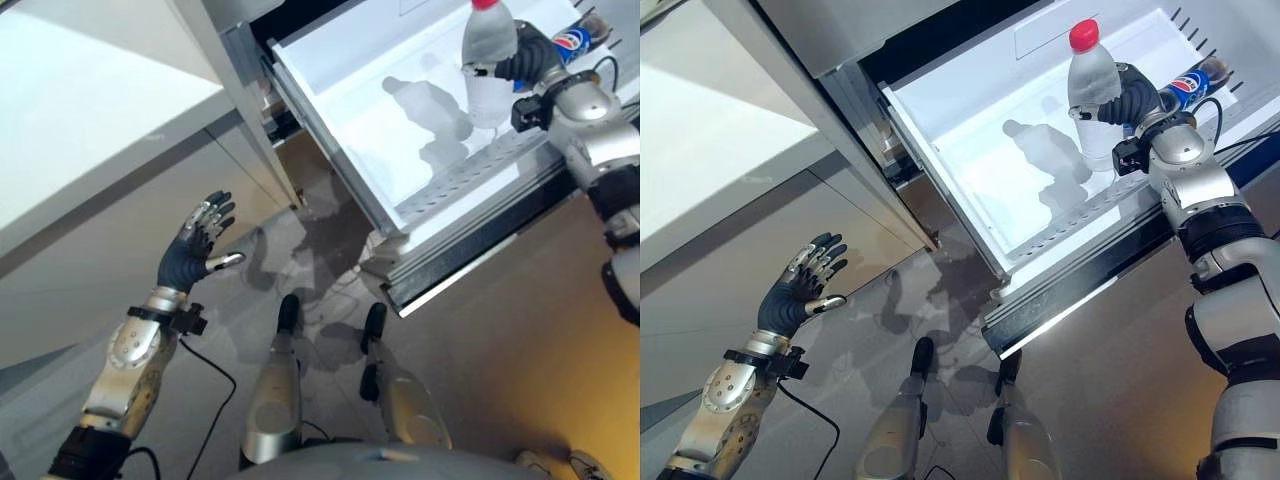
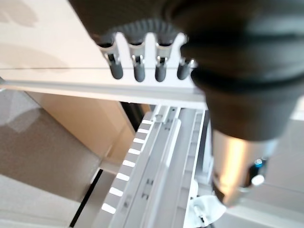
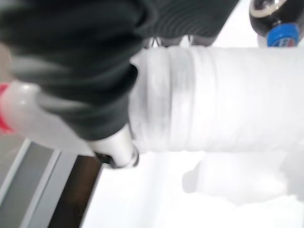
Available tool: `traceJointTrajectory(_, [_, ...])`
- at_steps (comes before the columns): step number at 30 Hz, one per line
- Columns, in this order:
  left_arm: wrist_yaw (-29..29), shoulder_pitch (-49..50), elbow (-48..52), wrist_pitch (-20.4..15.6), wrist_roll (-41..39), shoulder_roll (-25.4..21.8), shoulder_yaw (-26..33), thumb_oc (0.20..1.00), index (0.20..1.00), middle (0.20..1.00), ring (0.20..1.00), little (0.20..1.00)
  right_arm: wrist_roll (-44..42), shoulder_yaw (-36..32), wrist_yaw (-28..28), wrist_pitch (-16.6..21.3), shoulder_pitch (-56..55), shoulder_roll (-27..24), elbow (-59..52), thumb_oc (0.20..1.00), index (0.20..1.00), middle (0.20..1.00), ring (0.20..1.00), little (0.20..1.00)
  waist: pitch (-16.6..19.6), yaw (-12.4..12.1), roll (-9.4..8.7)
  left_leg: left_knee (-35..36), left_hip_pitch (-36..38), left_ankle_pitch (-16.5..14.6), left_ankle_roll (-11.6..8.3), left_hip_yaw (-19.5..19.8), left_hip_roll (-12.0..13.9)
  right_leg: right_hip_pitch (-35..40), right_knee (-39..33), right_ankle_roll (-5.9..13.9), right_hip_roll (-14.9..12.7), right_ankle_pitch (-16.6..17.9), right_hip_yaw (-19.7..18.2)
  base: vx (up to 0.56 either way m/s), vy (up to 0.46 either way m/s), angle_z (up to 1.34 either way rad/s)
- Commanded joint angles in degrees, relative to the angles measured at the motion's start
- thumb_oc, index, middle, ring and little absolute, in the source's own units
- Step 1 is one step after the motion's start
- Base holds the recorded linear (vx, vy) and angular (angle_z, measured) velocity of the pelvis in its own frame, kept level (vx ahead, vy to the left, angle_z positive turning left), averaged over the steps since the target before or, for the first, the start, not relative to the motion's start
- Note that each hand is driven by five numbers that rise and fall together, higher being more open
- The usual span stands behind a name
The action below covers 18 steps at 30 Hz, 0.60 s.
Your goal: Take the drinks into the refrigerator
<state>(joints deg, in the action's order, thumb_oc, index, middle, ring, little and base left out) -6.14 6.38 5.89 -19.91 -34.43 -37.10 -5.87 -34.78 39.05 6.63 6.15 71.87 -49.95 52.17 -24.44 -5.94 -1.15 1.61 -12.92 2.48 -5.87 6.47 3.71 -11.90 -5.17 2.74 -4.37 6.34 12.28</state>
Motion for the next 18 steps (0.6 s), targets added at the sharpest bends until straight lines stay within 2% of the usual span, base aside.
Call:
traceJointTrajectory(1, [1.22, 0.6, 7.56, -4.25, 2.7, -1.67, 1.18, 1.0, 1.0, 1.0, 1.0, 1.0, 3.31, 4.65, -1.16, 2.87, 4.97, -1.32, 2.66, 0.2, 0.2, 0.2, 0.2, 0.2, -2.26, 0.51, -0.64, 0.89, 1.18, 0.19, 4.25, 0.07, -4.11, -3.7, 10.31, 1.08, 0.06, -7.45, -0.16, -0.03, 0.009, 0.03])
traceJointTrajectory(12, [2.52, 0.54, 8.81, -3.01, 4.09, -0.86, 2.18, 1.0, 1.0, 1.0, 1.0, 1.0, 12.31, 5.74, -3.21, 0.99, 8.64, 7.85, 9.64, 0.2, 0.2, 0.2, 0.2, 0.2, -3.15, 0.84, -0.86, 0.97, 0.81, 0.23, 4.45, 0.0, -4.09, -3.99, 9.76, 0.95, -0.04, -7.02, -0.31, 0.0, 0.0, 0.0])
traceJointTrajectory(18, [2.85, 0.68, 9.2, -2.56, 4.57, -0.85, 2.85, 1.0, 1.0, 1.0, 1.0, 1.0, 16.41, 5.15, -4.65, 0.72, 9.34, 10.8, 12.18, 0.2, 0.2, 0.2, 0.2, 0.2, -3.42, 0.84, -1.1, 1.0, 0.36, 0.36, 4.45, 0.0, -4.02, -4.23, 9.7, 0.96, -0.05, -6.79, -0.09, 0.0, 0.0, 0.0])
